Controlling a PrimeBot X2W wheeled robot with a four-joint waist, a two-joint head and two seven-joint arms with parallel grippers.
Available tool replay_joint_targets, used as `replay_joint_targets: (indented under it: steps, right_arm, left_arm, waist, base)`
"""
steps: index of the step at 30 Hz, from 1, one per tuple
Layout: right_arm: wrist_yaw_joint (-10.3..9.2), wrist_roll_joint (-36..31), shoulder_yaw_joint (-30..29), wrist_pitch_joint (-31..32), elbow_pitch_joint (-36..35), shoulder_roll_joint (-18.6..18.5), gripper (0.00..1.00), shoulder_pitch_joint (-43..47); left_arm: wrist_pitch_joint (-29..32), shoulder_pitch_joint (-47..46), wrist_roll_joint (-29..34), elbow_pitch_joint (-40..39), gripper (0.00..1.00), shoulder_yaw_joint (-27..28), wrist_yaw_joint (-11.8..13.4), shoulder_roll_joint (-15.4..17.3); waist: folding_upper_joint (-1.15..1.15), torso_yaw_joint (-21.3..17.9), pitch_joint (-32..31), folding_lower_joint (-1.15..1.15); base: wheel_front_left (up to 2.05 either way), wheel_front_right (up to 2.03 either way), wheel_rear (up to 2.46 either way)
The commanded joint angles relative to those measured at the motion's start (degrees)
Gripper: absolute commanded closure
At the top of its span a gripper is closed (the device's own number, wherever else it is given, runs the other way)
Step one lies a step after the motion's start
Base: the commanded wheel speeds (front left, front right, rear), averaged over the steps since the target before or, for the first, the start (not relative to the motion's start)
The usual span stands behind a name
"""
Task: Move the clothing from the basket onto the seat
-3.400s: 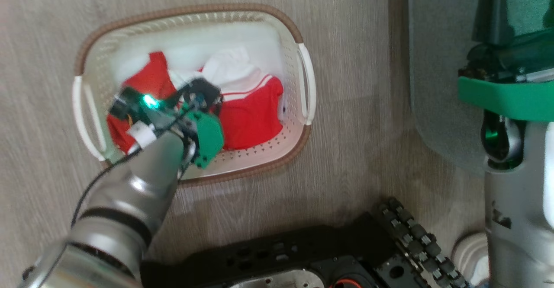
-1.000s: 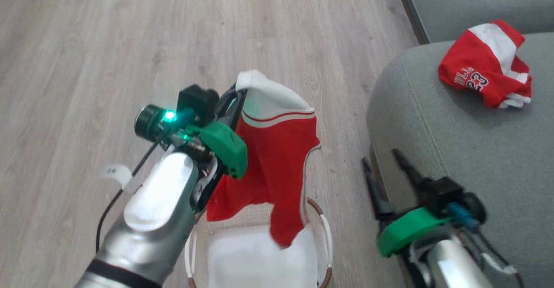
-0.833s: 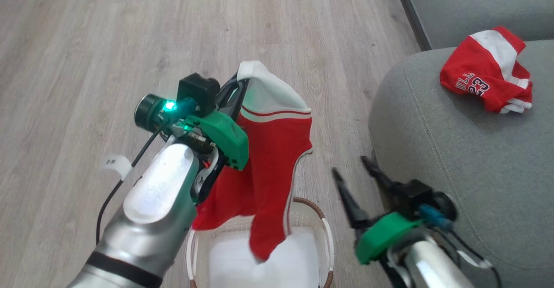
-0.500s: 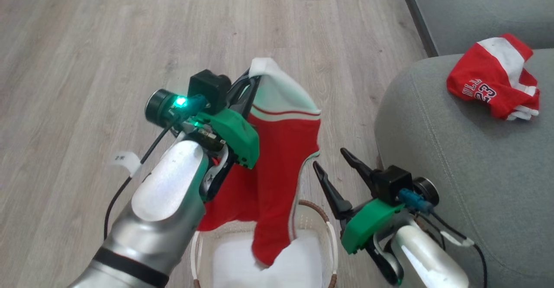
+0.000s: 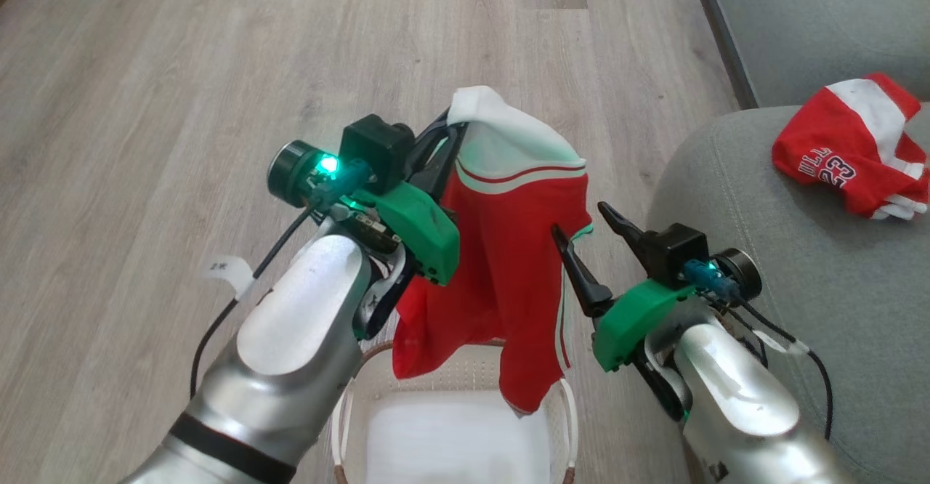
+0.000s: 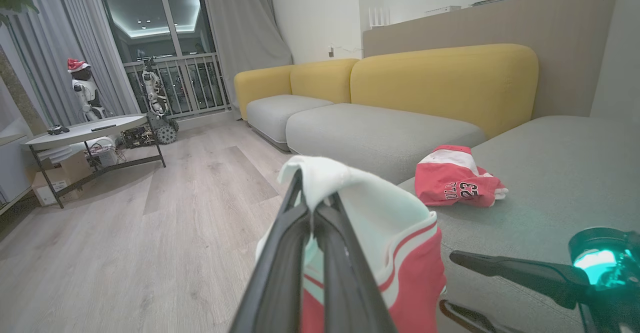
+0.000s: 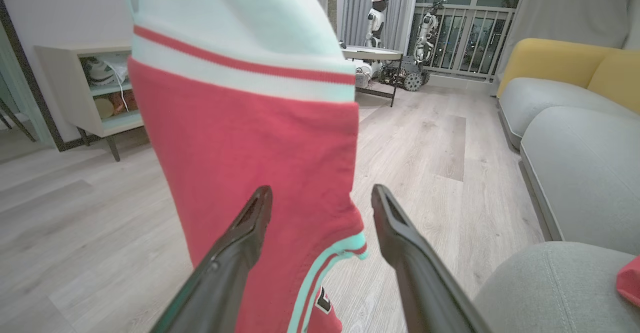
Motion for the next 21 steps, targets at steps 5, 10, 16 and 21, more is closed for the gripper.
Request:
replay_joint_targets:
  steps: [5, 10, 16, 21]
  right_arm:
    - [-0.01, 2.9, 5.8, -0.3, 2.0, -1.6, 0.00, -6.6]
    - [-0.01, 9.2, 15.9, -0.3, 5.2, -2.9, 0.00, -10.3]
    - [-0.01, 19.8, 29.6, -0.3, 5.9, -4.7, 0.00, -13.7]
    - [-0.01, 27.4, 37.8, -0.3, 6.0, -5.5, 0.00, -16.1]
  left_arm:
    - [-0.5, -3.8, -0.4, -3.3, 1.00, 0.9, 0.3, 0.3]
    - [-0.4, -3.4, -0.7, -3.8, 1.00, -0.4, 0.3, 0.1]
    - [-0.4, -3.0, -1.1, -3.6, 1.00, -1.0, 0.6, 0.0]
    - [-0.6, -2.8, -1.5, -3.5, 1.00, -1.0, 1.0, 0.3]
  waist:
    - [0.00, 0.8, 0.0, 0.01]
    - [0.00, 2.0, 0.0, 0.01]
    - [0.00, 3.0, -0.1, 0.01]
    - [0.00, 3.4, -0.1, 0.01]
  base:
    - [0.00, 0.00, 0.00]
    - [0.00, 0.00, 0.00]
    - [0.00, 0.00, 0.00]
    - [0.00, 0.00, 0.00]
